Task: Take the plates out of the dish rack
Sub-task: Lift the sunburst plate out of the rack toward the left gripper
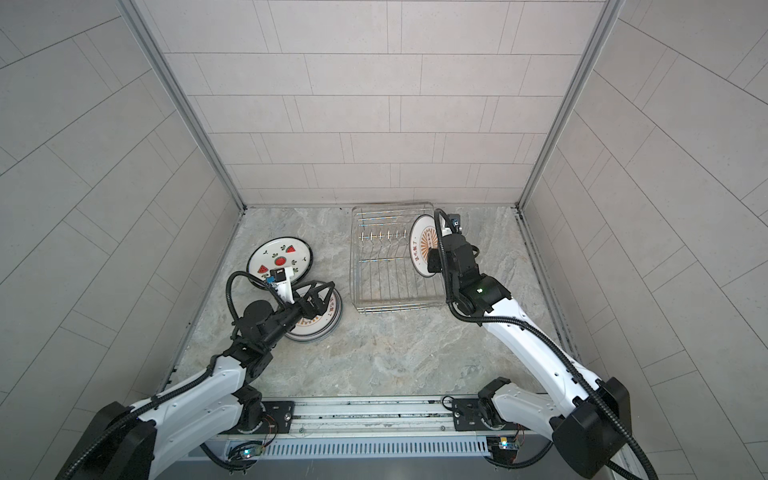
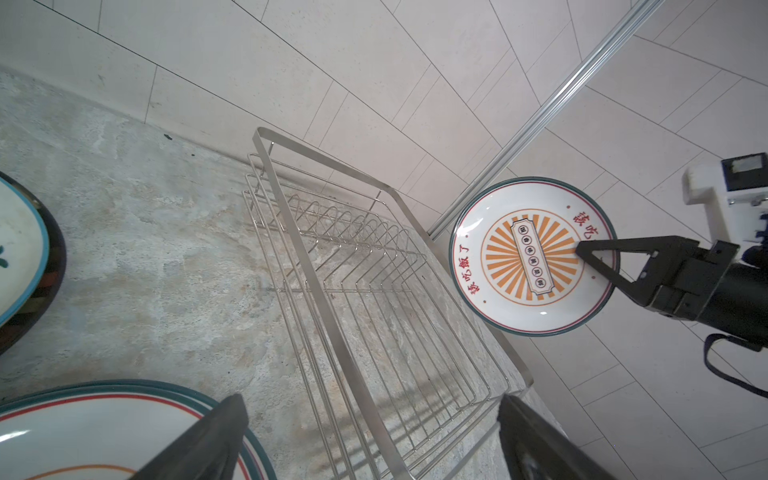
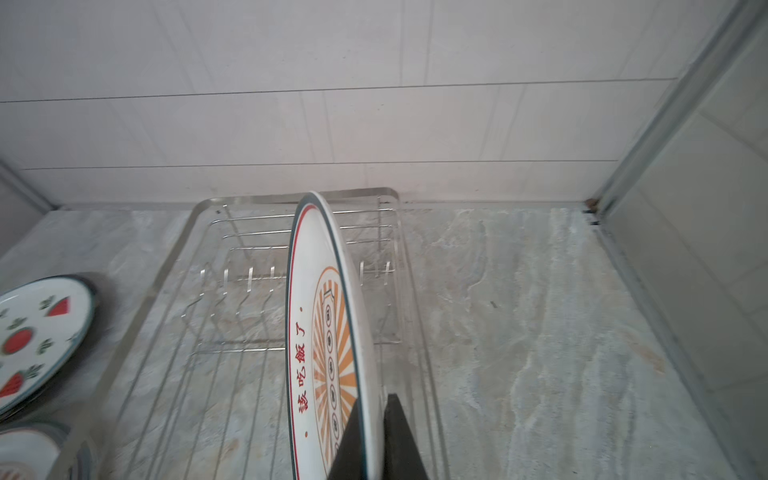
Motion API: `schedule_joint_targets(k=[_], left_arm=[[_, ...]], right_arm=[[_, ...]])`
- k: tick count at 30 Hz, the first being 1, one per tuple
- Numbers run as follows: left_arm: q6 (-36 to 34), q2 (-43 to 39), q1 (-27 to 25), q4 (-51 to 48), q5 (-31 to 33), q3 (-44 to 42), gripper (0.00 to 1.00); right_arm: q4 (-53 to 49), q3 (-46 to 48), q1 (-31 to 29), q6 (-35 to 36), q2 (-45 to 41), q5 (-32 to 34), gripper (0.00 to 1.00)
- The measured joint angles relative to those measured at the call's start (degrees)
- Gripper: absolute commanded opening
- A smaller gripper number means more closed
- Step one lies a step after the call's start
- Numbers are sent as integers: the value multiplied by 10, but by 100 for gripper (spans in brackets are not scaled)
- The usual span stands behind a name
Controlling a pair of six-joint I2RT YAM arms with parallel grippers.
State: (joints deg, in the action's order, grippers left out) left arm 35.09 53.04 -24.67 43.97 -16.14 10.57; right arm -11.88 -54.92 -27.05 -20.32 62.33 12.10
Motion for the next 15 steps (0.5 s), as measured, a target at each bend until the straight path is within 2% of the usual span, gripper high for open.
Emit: schedule_joint_targets(k=[5,15], left_arm=[[10,0,0,25,-37,-2,100],[64,24,-22,122,-135,-6,100]], right_arm=[[33,29,-10,-32,-31,-133,5],[116,99,-9,-97,-67,-334,4]])
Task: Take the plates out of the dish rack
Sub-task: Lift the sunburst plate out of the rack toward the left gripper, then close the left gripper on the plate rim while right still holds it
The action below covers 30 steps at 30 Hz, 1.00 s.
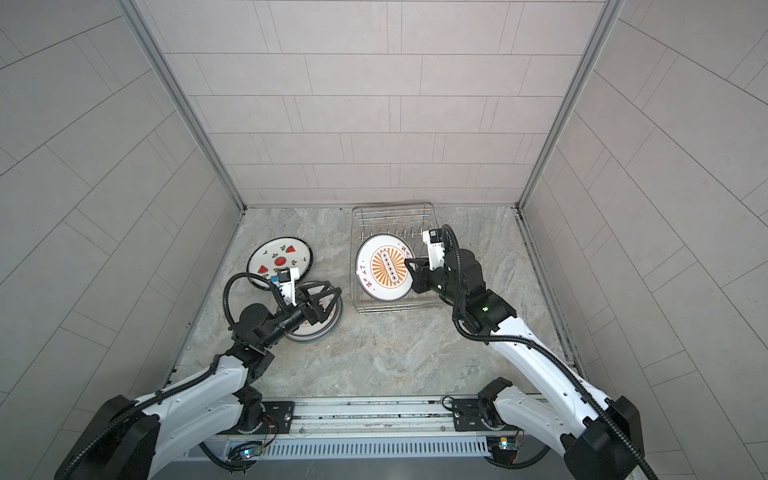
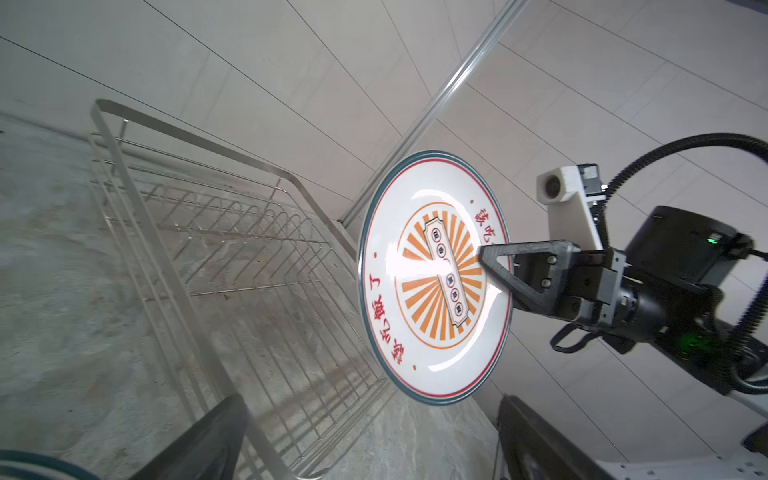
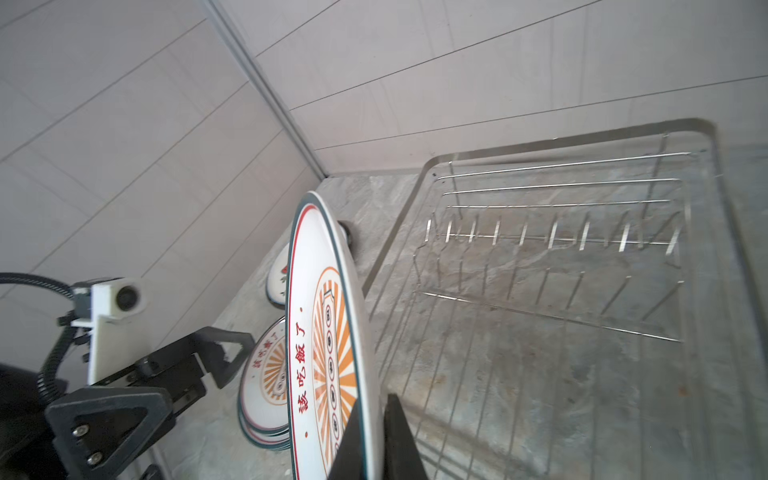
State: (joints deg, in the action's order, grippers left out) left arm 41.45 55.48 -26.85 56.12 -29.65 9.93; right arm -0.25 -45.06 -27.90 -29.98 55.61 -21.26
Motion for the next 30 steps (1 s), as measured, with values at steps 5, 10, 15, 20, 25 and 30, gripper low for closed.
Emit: schedule_joint_targets(k=[5,10,15,20,25,30], left_arm=[[22,7,-25,45,-25,-2,99],[36,23,-49,77,-25,-2,93],[44,28,-64,81,-24,-2,76],[45,28,-76,73,-16,-1,58],[43,28,-82,52,-7,2,40],[45,27,-84,43,-4,2,35]], right_arm=[[26,36,0,-19,-36,-52,4],[54,53,1,-27,-48,-90,4],[65,56,0,-28,-48,-117,4],[64,56,0,-19,-48,-122,4],[61,56,-1,-7,-48,-122,4],[60,56,-5,0,-45,-122,4]])
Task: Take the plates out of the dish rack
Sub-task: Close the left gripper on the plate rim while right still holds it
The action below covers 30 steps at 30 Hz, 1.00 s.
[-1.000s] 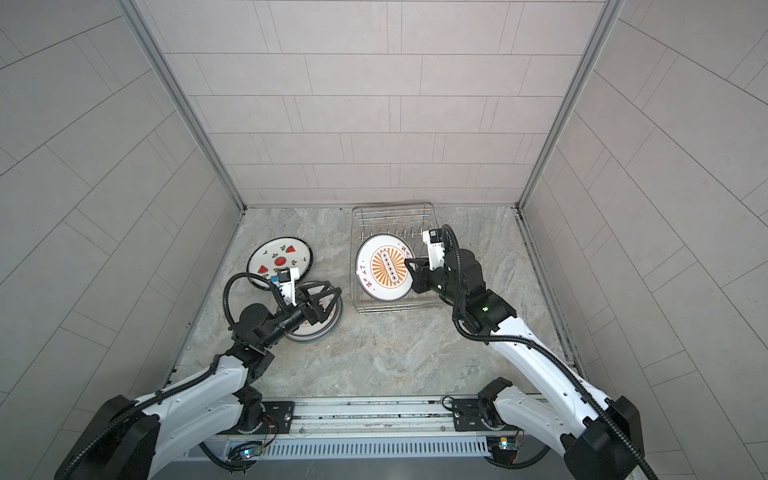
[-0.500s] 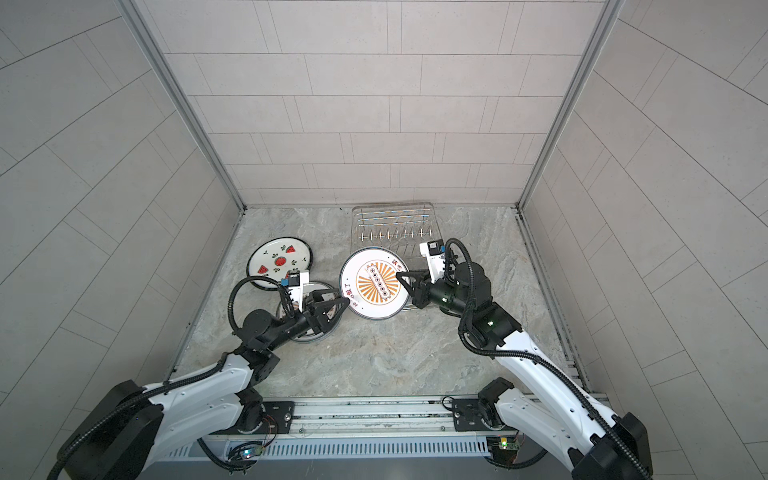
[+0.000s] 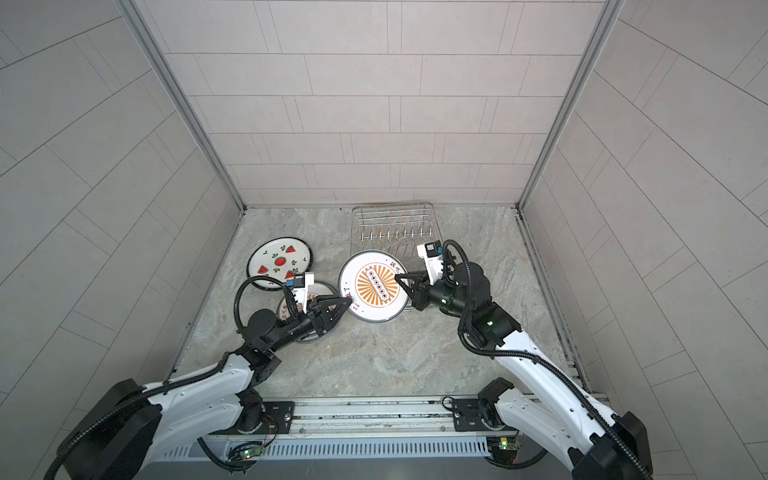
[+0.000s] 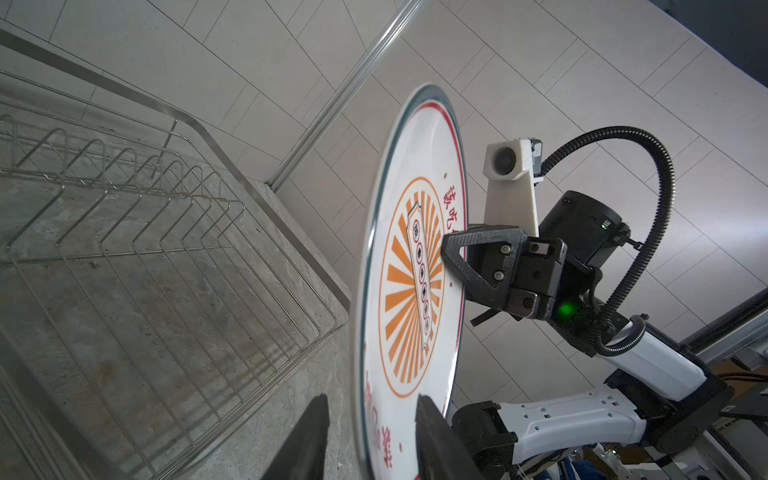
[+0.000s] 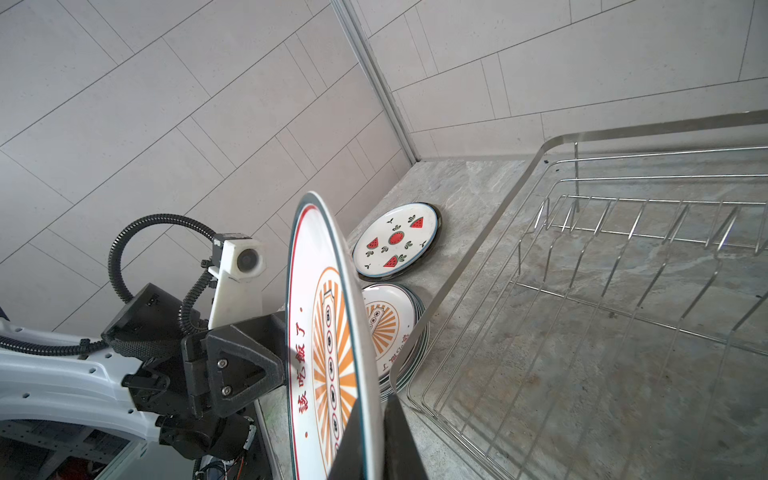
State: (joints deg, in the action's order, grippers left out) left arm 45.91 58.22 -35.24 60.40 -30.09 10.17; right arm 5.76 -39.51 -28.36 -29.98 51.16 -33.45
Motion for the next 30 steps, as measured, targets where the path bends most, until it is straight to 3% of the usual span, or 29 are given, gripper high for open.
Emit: schedule_joint_targets(k=[6,20,30], left_arm=[[5,1,0,-5,2,7,33],[25,13,0,-7,19,7,12],[64,48,4,37,10,9,4]], right_arm=[[-2,0,-10,10,14,0,4],[-20,-18,-31,31,36,0,4],[-28,-32,-24,35,51,0,4]])
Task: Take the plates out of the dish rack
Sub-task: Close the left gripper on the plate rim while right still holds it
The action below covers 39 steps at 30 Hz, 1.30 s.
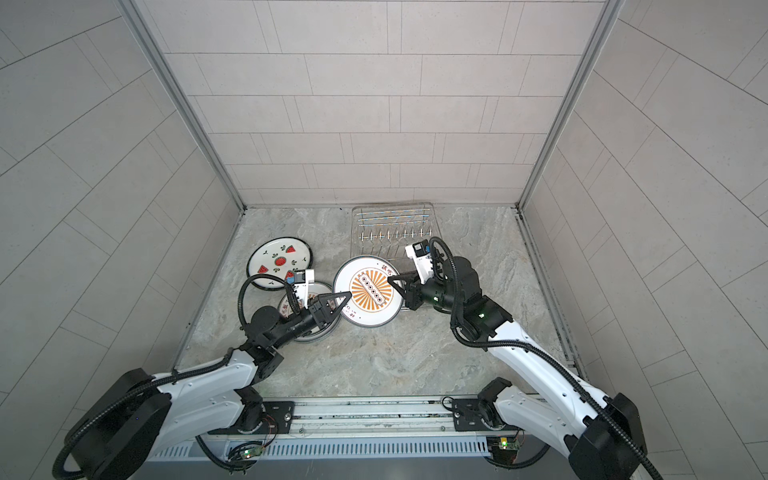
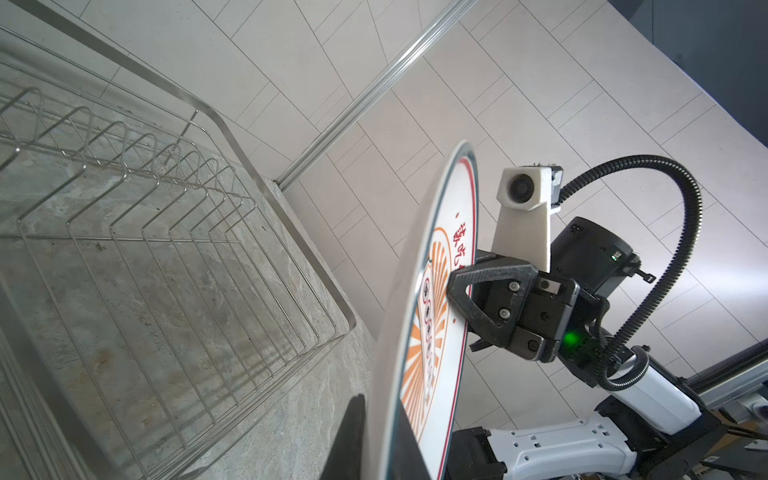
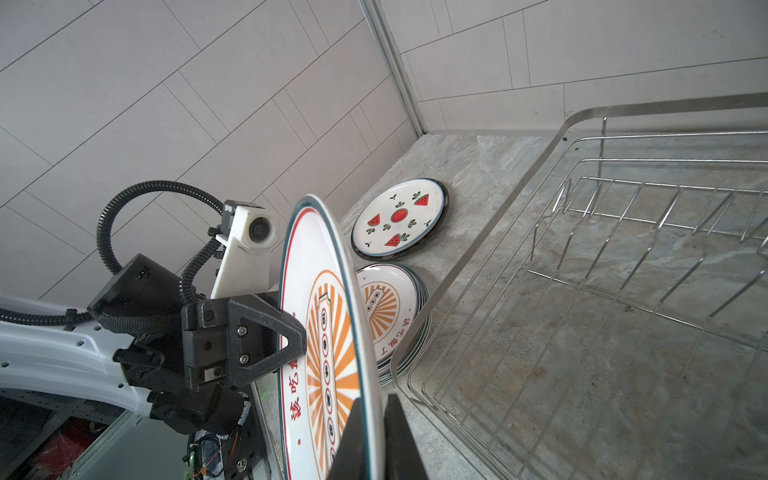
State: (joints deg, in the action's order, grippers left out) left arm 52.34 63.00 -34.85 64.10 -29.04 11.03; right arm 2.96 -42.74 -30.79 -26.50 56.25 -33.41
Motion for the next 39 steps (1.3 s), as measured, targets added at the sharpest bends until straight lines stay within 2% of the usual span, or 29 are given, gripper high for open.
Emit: schedule_joint_targets(k=[9,20,22,24,27,29,33,34,39], left_arm=[[25,56,1,73,-5,0,0],[16,58,-4,80,13,0,0],[16,58,-4,77,18,0,0],[14,58,-4,68,24,0,0],[11,57,-4,47,34,0,0],[7,52,-4,31,42,0,0],[0,32,-3,-2,61,2,0],[-3,24,-3,-13,66,2,0],[-20,-27,0,-69,94,3,0]], right_arm=[[-3,0,4,-1,-1,10,8],[-12,-1,-3,7,1,28,25],[-13,-1,-4,7,1,28,34],[-17,-1,-6,7,2,28,60],[-17,-2,-8,7,2,25,79],[-19,-2,-10,6,2,26,87],[-24,-3,-9,6,2,33,93],[-26,-3,-9,5,1,36,99],[-35,-3,-10,6,1,52,100]])
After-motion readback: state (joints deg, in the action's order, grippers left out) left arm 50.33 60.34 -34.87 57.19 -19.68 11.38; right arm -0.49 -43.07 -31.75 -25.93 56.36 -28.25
